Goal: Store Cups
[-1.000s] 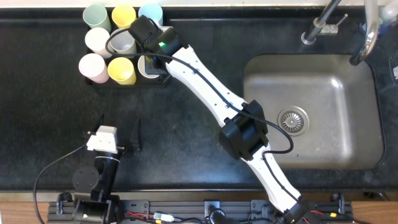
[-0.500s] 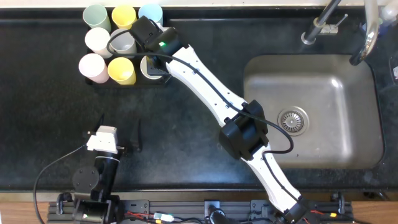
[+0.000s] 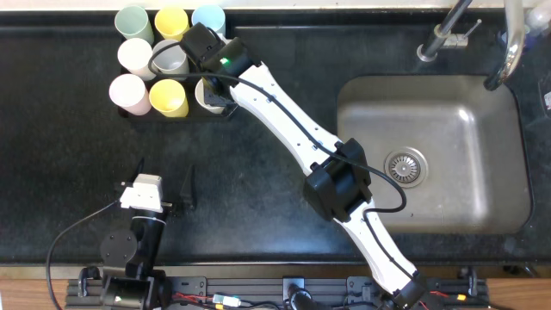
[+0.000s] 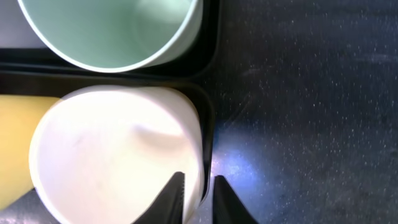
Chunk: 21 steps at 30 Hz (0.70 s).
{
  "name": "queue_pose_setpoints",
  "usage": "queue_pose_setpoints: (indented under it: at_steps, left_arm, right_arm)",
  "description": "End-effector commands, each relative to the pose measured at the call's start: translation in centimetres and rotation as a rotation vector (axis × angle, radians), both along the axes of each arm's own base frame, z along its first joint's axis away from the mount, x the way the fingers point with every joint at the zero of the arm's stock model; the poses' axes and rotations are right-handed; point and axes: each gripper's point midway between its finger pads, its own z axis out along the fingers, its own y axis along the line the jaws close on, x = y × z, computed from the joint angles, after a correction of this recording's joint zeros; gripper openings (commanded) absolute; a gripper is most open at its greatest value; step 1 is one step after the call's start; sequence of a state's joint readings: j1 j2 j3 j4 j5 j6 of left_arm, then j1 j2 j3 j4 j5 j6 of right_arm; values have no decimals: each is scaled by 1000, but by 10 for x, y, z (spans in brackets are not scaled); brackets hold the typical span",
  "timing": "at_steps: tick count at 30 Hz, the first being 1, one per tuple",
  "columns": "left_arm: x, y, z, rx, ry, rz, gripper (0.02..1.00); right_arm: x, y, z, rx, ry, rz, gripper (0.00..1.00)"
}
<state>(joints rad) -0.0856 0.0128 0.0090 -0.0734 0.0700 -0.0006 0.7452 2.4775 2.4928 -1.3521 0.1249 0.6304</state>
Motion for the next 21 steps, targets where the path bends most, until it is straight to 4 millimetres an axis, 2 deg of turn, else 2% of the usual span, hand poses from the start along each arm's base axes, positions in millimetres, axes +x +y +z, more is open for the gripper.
queue_pose_setpoints:
  at_steps: [1, 7, 11, 14, 16, 19, 21]
  left_arm:
    - [-1, -1, 1, -15, -3, -3, 1000]
    - [-1, -1, 1, -15, -3, -3, 1000]
    - [-1, -1, 1, -15, -3, -3, 1000]
    - [-1, -1, 1, -15, -3, -3, 998]
    - [-1, -1, 1, -15, -3, -3, 1000]
    - [-1, -1, 1, -15, -3, -3, 1000]
    - [-1, -1, 1, -15, -3, -3, 1000]
  right_arm:
    - [-3, 3, -3, 12, 20, 9, 233]
    - [-7, 10, -3, 48, 42, 22, 349]
    - [-6, 16, 9, 91, 30, 61, 474]
    - [1, 17, 36, 123, -27, 91, 573]
    - [6, 16, 64, 151, -85, 115, 592]
    - [12, 7, 115, 194, -189, 155, 730]
    - [14, -7, 154, 215, -264, 175, 833]
